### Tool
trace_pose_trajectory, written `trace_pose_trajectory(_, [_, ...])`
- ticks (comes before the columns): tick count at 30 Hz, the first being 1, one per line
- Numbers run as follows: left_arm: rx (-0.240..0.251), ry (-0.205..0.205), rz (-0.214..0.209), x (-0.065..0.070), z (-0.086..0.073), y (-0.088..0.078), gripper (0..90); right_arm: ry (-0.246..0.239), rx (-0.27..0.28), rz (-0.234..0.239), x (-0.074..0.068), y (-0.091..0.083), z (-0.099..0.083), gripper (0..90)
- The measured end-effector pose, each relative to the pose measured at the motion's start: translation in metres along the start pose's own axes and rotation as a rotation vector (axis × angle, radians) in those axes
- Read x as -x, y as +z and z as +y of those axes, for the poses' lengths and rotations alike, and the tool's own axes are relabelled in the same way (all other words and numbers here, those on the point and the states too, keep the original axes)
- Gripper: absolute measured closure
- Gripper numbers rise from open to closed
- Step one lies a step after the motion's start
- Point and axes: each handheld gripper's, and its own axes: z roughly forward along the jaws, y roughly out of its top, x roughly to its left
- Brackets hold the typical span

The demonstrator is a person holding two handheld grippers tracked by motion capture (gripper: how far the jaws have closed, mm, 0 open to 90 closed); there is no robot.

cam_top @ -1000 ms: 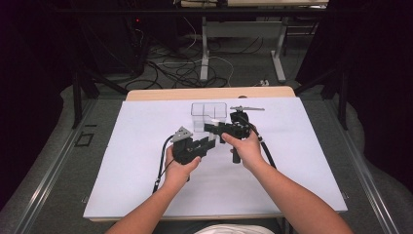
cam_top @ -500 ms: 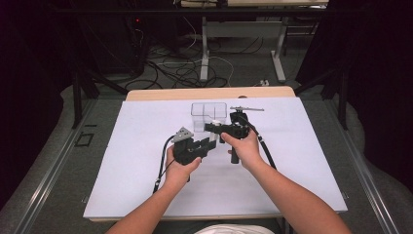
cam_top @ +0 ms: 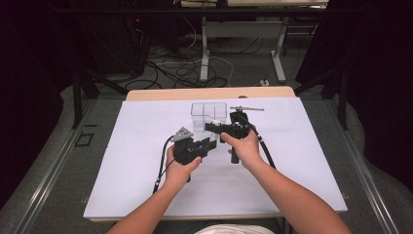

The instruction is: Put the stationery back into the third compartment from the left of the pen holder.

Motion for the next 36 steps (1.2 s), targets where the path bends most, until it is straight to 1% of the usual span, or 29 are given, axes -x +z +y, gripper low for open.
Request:
trace_pose_trajectory(2, [0.002,-0.004,-0.003,0.000,0.000,0.000,68.7,0.006,0.006,0.001,0.000,0.000,0.000,65.7])
trace_pose_trajectory(5, [0.004,-0.007,-0.009,-0.001,0.000,0.001,64.8,0.002,0.008,-0.002,-0.001,0.001,0.001,65.6])
trace_pose_trajectory(7, [0.003,-0.006,-0.004,-0.001,0.000,0.001,61.5,-0.003,0.009,-0.004,-0.001,0.000,0.002,65.7])
trace_pose_trajectory(11, [-0.008,0.000,0.010,-0.002,-0.001,0.002,56.5,-0.037,0.017,-0.020,-0.002,0.000,0.005,65.7])
trace_pose_trajectory(13, [-0.004,0.004,0.019,-0.003,-0.001,0.002,53.7,-0.059,0.022,-0.029,-0.002,0.000,0.007,65.7])
trace_pose_trajectory(14, [-0.003,0.002,0.023,-0.003,-0.001,0.002,52.5,-0.061,0.029,-0.035,-0.003,0.000,0.008,65.7])
trace_pose_trajectory(17, [-0.004,0.008,0.040,-0.004,-0.001,0.002,48.2,-0.088,0.040,-0.054,-0.003,-0.001,0.012,65.7])
trace_pose_trajectory(18, [-0.003,0.008,0.044,-0.004,-0.001,0.002,46.9,-0.104,0.049,-0.058,-0.002,-0.001,0.013,65.7])
trace_pose_trajectory(19, [-0.003,0.009,0.045,-0.005,-0.001,0.002,45.8,-0.106,0.051,-0.066,-0.003,-0.001,0.015,65.7])
trace_pose_trajectory(24, [-0.014,0.004,0.049,-0.008,-0.001,0.003,37.4,-0.148,0.072,-0.104,-0.002,-0.002,0.023,65.7])
trace_pose_trajectory(26, [-0.016,0.015,0.063,-0.009,-0.001,0.002,34.8,-0.164,0.085,-0.118,-0.002,-0.002,0.027,65.7])
trace_pose_trajectory(29, [-0.029,0.028,0.085,-0.010,-0.002,0.002,33.0,-0.174,0.103,-0.135,-0.002,-0.001,0.031,65.7])
trace_pose_trajectory(32, [-0.030,0.037,0.111,-0.011,-0.003,0.002,32.3,-0.190,0.107,-0.150,-0.001,-0.001,0.036,65.7])
trace_pose_trajectory(33, [-0.036,0.043,0.122,-0.012,-0.002,0.001,31.7,-0.204,0.114,-0.157,0.000,-0.001,0.037,65.7])
trace_pose_trajectory(34, [-0.037,0.055,0.135,-0.012,-0.002,0.001,31.3,-0.203,0.113,-0.167,-0.001,-0.001,0.039,65.7])
trace_pose_trajectory(35, [-0.036,0.056,0.143,-0.013,-0.002,0.000,31.1,-0.215,0.123,-0.169,0.000,0.000,0.040,65.7])
trace_pose_trajectory(36, [-0.035,0.070,0.153,-0.013,-0.002,0.000,30.7,-0.217,0.124,-0.174,0.000,0.001,0.041,65.7])
